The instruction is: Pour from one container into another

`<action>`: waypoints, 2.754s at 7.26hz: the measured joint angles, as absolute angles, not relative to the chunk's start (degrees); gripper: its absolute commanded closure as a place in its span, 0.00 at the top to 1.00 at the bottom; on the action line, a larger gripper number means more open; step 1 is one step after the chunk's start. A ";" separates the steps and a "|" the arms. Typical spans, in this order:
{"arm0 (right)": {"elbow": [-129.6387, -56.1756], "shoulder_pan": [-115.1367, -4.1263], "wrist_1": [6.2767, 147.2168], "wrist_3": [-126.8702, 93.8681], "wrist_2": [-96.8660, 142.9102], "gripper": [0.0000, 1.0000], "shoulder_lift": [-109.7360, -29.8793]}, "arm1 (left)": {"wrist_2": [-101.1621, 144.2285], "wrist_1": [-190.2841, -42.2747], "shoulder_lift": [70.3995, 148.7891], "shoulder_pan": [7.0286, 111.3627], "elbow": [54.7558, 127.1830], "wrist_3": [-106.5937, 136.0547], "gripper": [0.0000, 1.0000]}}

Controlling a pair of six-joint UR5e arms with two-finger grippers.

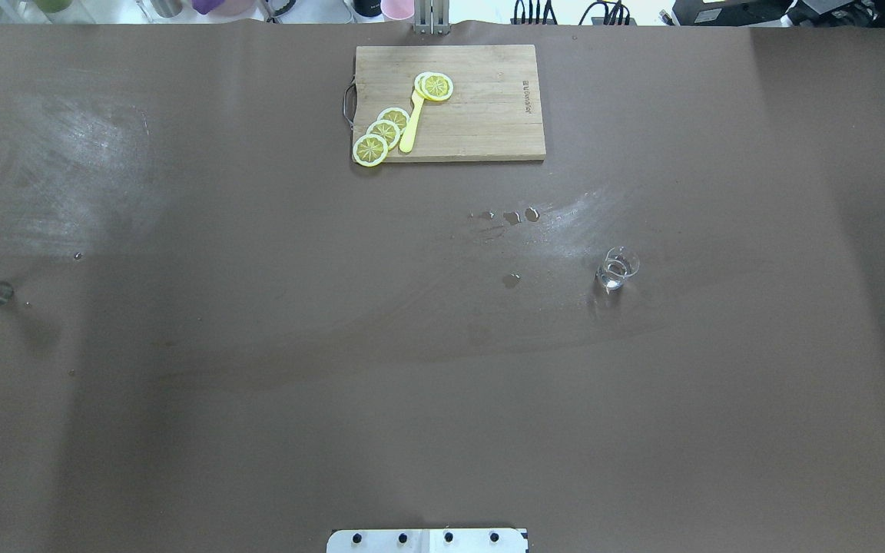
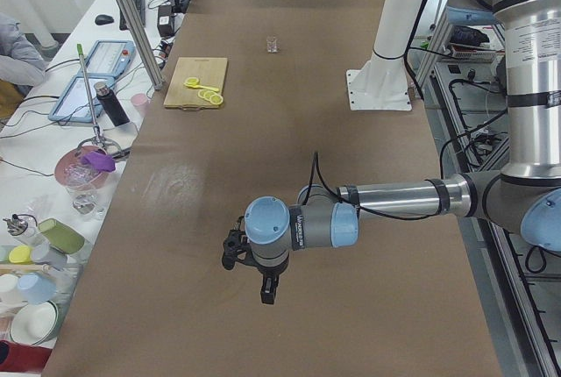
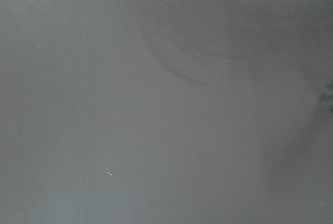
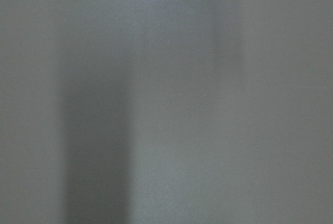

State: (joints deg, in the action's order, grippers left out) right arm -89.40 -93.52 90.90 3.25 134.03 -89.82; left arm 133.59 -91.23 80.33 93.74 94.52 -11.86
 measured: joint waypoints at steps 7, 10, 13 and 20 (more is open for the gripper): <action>-88.79 -93.52 90.82 3.25 134.03 1.00 -89.51 | 133.61 -91.21 80.33 93.71 94.45 -11.79 0.98; -88.62 -93.52 91.04 3.25 134.07 1.00 -89.08 | 133.71 -91.40 80.33 93.70 94.03 -11.85 0.98; -88.44 -93.52 90.82 3.36 134.02 1.00 -88.87 | 133.71 -91.65 80.26 93.83 93.91 -11.86 0.98; -86.12 -90.68 90.65 3.35 135.73 1.00 -81.08 | 133.60 -91.61 80.24 93.87 94.04 -11.84 0.98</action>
